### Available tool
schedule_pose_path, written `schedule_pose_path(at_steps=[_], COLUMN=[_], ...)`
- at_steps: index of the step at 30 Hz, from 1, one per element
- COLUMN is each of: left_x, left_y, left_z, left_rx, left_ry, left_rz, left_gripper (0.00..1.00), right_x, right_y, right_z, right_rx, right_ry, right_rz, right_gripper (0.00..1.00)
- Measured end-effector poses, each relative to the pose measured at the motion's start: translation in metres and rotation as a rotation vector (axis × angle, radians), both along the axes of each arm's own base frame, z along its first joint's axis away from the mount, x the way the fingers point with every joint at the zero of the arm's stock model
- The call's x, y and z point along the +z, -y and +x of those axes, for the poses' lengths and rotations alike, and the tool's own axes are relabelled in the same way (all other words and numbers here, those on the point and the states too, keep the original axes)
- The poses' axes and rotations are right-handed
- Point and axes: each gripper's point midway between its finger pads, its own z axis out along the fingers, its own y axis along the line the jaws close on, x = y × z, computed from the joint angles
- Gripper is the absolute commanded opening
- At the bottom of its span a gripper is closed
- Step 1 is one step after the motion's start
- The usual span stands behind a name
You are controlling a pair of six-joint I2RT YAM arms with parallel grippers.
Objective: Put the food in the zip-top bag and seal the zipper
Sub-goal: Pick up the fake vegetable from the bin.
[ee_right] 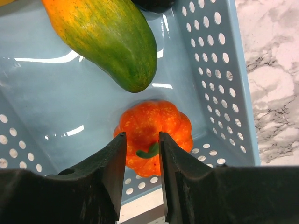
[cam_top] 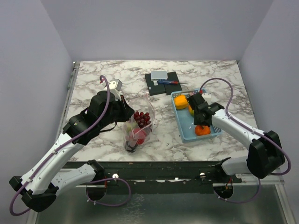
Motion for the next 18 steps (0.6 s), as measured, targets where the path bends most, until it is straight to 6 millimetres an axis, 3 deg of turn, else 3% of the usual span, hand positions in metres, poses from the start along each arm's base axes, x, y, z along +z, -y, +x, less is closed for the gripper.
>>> schedule_pose_path(at_steps=[11, 18], left_x=[0.0, -0.001], left_y=[0.0, -0.001], left_z=[0.0, 0.0], left_rx=[-0.005, -0.01], left_ry=[0.004, 0.01], left_rz=[0.007, 0.016], left_gripper=[0.0, 0.0], right_x=[-0.013, -0.014], right_y=[0.003, 0.002], right_z=[-0.002, -0.003], right_rx=[0.015, 0.022], right_ry=[-0.059, -0.068], right_rz=[-0.035, -0.035], right_gripper=[0.29, 0.11])
